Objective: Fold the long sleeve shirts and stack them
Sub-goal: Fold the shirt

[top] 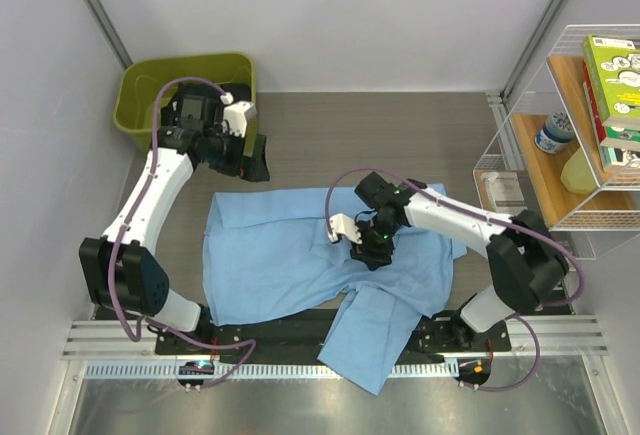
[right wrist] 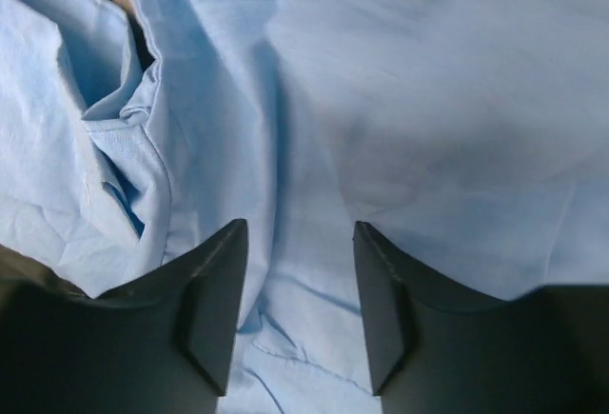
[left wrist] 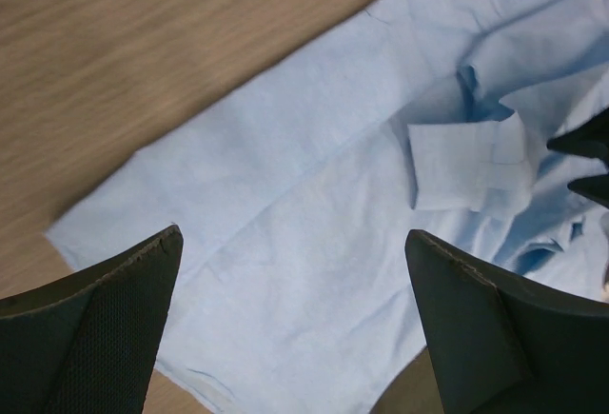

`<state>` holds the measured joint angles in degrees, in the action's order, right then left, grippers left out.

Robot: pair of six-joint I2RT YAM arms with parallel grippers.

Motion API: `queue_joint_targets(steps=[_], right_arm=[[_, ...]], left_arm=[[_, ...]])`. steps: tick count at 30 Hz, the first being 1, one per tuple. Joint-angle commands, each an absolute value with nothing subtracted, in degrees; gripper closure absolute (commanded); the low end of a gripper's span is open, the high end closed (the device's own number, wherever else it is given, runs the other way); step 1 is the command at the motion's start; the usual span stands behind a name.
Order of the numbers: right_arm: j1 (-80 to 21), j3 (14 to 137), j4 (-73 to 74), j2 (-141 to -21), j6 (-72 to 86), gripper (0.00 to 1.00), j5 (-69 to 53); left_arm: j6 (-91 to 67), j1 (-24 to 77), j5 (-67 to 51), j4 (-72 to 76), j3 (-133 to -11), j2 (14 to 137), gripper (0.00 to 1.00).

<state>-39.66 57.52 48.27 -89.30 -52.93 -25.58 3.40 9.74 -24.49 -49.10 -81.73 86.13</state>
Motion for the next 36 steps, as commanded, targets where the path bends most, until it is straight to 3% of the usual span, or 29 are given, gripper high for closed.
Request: queue_joint_targets(steps=[1,2,7,12,18,36], right_arm=[[-36.7,61.3,44.7,-80.5,-49.0,0.41,-24.1],[-35.3,62.0,44.6,-80.0,-47.6,0.36,-25.9],[-23.9,66.0,44.9,-78.6,-38.6,0.34,-30.0],[-17.1,67.5,46.1,-81.0,-34.6,0.41,-33.3],[-15.3,69.8,47.4,-85.3,-29.7,0.45,-37.1],[-10.8,67.6,50.9,-84.2,-29.0,0.45,-32.4]], left_arm=[[1.4,11.8,-32.3,-45.7,-80.2,86.0,0.0],[0.5,12.9,-32.0,-45.3,-80.7,87.0,0.0],[-5.4,21.6,-33.0,-43.2,-80.6,93.6,0.18],[-12.8,27.8,-37.5,-32.8,-71.9,94.3,0.28],[-24.2,27.9,-44.5,-20.0,-61.8,95.9,0.38],[-28.2,27.6,-46.8,-4.1,-56.9,107.7,0.37]])
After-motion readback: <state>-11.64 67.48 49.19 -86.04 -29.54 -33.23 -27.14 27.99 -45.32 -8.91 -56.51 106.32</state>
